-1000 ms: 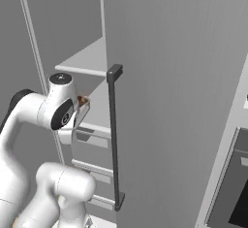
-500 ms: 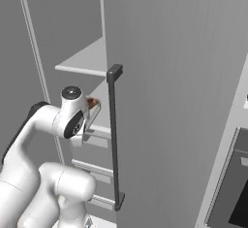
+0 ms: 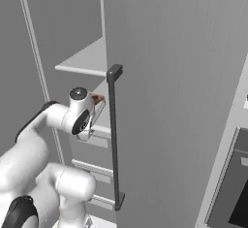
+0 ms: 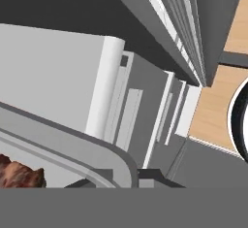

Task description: Take the meat container that has the steak and place it on the second highest rack of the freezer. Then take the vegetable container that has the tomato and broccoli and place it on the highest rack of the freezer.

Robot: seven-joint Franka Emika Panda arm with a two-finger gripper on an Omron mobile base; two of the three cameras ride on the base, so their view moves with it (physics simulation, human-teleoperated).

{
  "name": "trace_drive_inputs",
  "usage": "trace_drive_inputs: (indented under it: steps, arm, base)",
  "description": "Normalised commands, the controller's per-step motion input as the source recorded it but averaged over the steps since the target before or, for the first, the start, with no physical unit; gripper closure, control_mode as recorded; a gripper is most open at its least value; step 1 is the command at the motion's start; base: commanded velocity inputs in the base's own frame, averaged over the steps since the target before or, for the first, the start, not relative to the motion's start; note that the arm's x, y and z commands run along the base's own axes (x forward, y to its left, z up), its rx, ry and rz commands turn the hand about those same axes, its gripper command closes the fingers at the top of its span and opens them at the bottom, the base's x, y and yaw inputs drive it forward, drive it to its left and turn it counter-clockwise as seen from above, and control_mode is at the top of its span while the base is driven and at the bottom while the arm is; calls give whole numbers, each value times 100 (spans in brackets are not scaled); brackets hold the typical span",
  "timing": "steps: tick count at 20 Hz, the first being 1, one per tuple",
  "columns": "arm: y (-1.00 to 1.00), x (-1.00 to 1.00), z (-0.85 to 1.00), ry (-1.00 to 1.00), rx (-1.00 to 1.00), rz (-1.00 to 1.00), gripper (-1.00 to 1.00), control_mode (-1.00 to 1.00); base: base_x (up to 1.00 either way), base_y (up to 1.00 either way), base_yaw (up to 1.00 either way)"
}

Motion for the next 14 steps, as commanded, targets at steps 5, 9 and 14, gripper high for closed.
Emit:
trace_drive_inputs:
  steps: [5,9,14]
  arm:
    - [0,27,-59,0,0,0,100,-100]
    - [0,52,-10,2,3,0,100,-100]
    - [0,66,-4,0,1,-1,100,-100]
  base:
    - [0,0,0]
    - [0,0,0]
    - [0,0,0]
